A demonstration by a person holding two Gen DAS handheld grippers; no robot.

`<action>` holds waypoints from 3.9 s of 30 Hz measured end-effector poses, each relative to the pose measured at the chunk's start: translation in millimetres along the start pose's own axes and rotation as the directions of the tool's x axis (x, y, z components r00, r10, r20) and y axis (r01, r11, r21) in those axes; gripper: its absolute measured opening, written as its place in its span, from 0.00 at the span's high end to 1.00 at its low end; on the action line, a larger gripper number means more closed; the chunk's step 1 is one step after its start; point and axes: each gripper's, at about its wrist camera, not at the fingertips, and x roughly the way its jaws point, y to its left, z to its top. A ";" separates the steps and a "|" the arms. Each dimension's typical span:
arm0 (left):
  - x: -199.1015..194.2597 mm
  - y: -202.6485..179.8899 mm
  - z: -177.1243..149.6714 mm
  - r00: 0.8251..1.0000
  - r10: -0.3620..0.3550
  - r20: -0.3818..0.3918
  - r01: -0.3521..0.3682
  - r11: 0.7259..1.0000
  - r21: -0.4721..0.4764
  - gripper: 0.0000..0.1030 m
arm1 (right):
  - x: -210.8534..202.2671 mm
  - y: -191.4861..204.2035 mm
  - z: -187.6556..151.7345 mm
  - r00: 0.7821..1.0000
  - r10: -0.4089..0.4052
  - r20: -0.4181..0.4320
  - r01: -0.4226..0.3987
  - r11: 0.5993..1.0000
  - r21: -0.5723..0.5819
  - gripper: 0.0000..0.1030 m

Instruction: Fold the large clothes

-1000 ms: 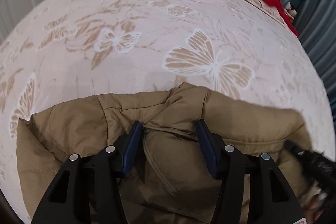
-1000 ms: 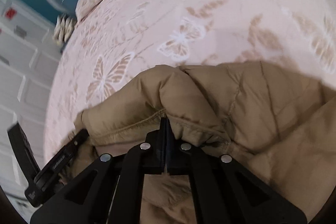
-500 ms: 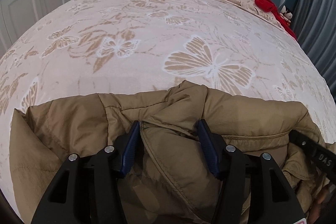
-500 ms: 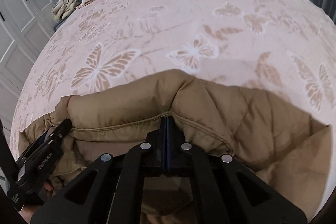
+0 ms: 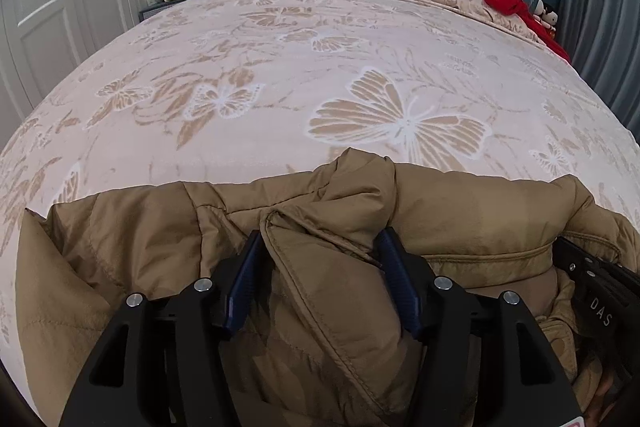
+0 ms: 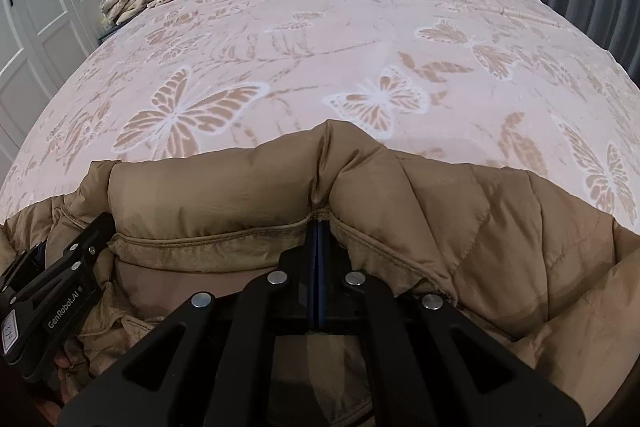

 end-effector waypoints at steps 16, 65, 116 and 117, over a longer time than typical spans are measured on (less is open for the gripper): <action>-45.5 13.6 -4.7 1.000 0.000 -0.025 -0.001 1.000 -0.017 0.38 | -63.3 -22.8 -10.4 0.991 0.112 0.071 -0.119 0.989 0.091 0.84; -447.5 162.9 -312.1 0.948 -0.277 -0.157 0.241 0.946 -0.217 0.99 | -423.1 -183.6 -372.4 0.954 0.275 -0.119 -0.244 0.944 0.222 0.96; -213.6 156.1 -188.3 0.989 0.052 -0.142 -0.069 0.991 -0.117 0.90 | -217.8 -163.2 -229.0 0.994 0.111 0.004 -0.107 0.947 0.304 0.97; -212.5 153.9 -190.3 0.990 0.059 -0.130 -0.073 0.992 -0.107 0.90 | -216.0 -163.1 -229.8 0.994 0.111 0.005 -0.107 0.946 0.305 0.97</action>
